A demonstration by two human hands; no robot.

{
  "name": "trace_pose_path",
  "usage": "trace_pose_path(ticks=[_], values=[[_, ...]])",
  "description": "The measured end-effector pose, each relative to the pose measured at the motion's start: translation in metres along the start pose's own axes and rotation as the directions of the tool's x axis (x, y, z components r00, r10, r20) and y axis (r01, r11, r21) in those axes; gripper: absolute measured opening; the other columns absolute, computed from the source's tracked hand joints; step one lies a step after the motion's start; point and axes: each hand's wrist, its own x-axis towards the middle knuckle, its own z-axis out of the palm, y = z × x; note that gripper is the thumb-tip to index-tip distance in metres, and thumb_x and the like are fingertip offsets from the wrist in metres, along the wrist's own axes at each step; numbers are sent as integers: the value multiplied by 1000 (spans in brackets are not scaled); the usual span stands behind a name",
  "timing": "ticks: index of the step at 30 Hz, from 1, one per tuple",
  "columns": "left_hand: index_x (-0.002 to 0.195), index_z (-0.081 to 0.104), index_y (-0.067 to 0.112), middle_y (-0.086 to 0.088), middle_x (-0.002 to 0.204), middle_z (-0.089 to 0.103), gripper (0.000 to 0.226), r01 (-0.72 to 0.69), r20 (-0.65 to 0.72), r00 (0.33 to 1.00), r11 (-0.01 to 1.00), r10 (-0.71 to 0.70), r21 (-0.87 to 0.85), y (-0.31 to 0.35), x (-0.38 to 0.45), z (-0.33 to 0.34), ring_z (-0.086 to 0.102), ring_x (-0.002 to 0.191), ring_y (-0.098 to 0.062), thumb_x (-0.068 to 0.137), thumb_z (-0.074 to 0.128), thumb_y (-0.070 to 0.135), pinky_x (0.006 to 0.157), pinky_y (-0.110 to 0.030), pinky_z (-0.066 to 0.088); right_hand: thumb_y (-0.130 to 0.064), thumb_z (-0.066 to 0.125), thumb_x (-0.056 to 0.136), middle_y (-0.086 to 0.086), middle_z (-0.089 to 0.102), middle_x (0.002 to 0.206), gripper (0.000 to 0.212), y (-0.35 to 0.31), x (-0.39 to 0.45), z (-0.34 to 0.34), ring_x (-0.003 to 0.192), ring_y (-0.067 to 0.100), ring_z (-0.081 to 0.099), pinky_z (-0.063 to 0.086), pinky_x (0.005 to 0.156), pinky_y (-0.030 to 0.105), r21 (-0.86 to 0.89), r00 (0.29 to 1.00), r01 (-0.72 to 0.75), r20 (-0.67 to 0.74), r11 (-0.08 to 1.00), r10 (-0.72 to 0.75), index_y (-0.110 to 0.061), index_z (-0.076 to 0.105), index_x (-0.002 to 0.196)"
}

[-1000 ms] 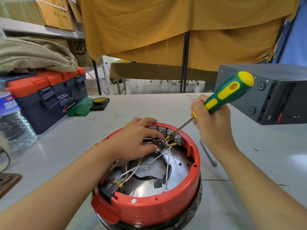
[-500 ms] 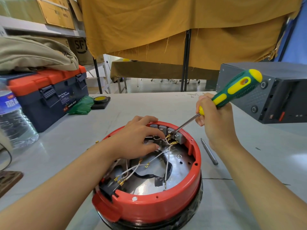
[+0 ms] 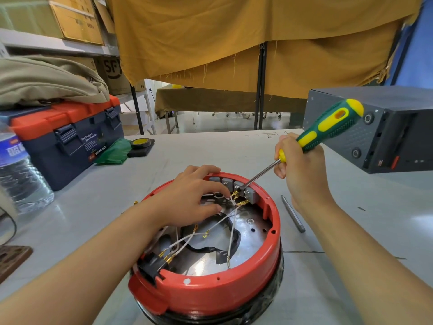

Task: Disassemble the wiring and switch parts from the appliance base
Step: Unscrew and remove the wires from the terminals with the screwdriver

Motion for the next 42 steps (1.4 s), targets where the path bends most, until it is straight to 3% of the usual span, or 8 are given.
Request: trace_pose_path(ticks=[10,16,23,25,30,35,38,42], values=[[112,58,46,10,149,24,25,-1,-5,1000,1000,1,-14,1,0,0,19,136,-16,88,58,38,113,-38,23,-7,47,85,-4,33,45,28,7,-1,2,42,10,28,26,41,23,39,994,-103,-40,994,105,-9,41,58],[112,57,47,11,149,24,25,-4,-1,1000,1000,4,-14,1,0,-1,20,136,-15,88,57,39,113,-39,23,-19,49,71,-8,35,42,18,1,5,-5,38,9,29,27,39,19,114,990,-97,-96,989,108,-10,41,58],[114,59,43,9,149,29,26,0,-18,1000,999,-1,-41,2,0,-2,24,135,-16,88,58,36,113,-36,23,-20,49,71,-7,39,44,19,0,3,-2,37,10,29,28,38,19,161,988,-88,-112,983,107,-9,42,57],[114,57,37,9,145,35,27,5,-40,999,998,-7,-55,2,1,-2,30,132,-15,88,59,33,110,-31,26,-20,49,72,-7,39,44,19,-1,2,-1,38,9,29,27,39,19,157,991,-73,-99,985,89,-9,42,58],[117,48,24,4,119,54,31,67,-95,993,994,-75,-89,5,5,-6,46,111,-16,88,58,29,84,-21,33,-18,51,81,-9,41,45,25,-2,-1,0,39,7,33,29,40,21,112,995,-41,-85,993,51,-8,45,59],[137,37,26,5,139,44,54,128,-28,992,988,-126,90,2,7,-16,34,127,-20,89,54,40,105,-31,27,-19,51,81,-10,43,45,26,-4,-2,0,39,6,35,31,40,21,103,996,-13,-91,995,22,-9,48,58],[145,24,32,7,147,36,65,160,45,985,974,-169,161,2,3,-12,32,130,-24,89,51,49,107,-37,31,-25,50,78,-9,45,46,25,-5,-2,0,39,6,36,32,40,20,111,997,-9,-76,994,18,-10,49,57],[146,23,32,6,147,37,67,123,8,992,982,-126,140,4,3,-8,36,129,-22,88,52,49,106,-34,32,-25,51,80,-8,47,48,26,-4,-2,0,39,5,37,33,40,20,113,997,8,-77,994,0,-13,49,57]])
